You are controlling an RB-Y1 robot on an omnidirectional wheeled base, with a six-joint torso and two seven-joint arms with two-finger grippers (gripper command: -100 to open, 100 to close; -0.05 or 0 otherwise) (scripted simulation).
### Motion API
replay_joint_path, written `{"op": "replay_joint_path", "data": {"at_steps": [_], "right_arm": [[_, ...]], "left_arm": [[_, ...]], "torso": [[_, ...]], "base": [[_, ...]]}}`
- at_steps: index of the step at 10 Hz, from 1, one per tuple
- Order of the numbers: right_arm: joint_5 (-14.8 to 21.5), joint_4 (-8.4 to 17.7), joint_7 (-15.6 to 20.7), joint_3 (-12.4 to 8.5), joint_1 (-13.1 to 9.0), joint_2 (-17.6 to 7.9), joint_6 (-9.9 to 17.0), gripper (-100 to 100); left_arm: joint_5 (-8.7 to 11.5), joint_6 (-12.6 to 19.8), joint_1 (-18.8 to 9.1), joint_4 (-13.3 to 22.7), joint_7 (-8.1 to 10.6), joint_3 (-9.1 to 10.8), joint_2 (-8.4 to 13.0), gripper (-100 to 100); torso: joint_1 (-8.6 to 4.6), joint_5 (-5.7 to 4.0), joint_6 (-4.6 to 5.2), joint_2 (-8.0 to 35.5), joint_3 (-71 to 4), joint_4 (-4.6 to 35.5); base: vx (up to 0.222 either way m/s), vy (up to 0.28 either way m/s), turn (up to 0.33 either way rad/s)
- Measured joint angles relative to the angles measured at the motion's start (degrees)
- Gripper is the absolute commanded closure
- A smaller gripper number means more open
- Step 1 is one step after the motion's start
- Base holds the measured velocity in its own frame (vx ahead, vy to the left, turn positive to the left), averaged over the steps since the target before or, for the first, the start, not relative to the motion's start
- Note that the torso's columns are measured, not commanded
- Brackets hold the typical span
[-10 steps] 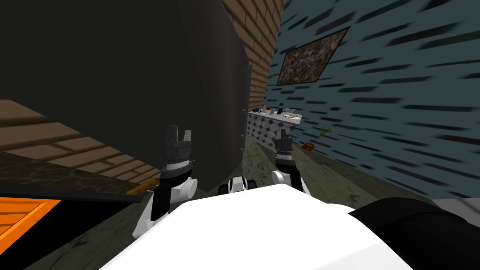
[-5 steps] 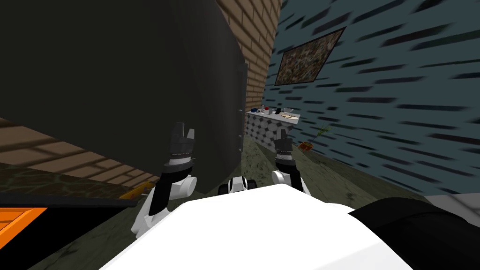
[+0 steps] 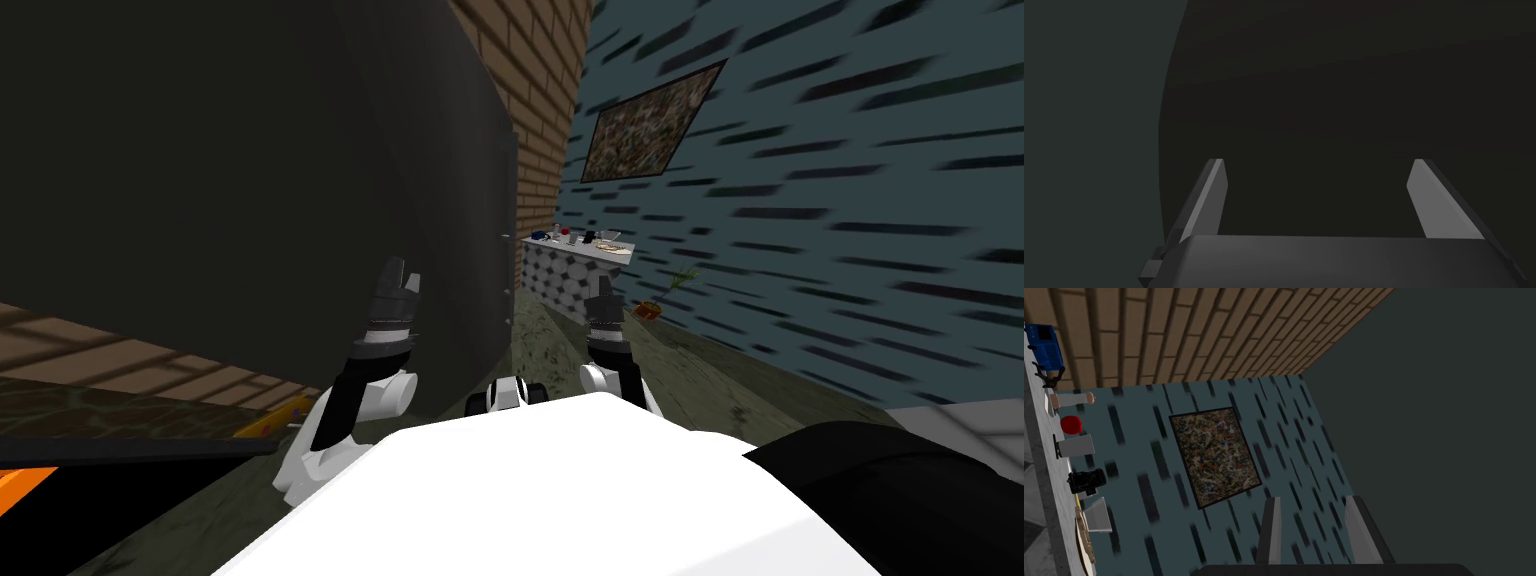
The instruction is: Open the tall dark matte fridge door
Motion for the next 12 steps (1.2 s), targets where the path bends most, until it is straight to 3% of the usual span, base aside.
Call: {"op": "replay_joint_path", "data": {"at_steps": [12], "right_arm": [[0.0,0.0,0.0,0.0,0.0,0.0,0.0,0]], "left_arm": [[-0.7,17.6,-6.1,-1.6,0.40,0.34,5.2,-100]], "torso": [[-0.06,-0.03,0.14,-0.5,-0.3,-0.2]], "base": [[0.028,-0.047,-0.039]]}}
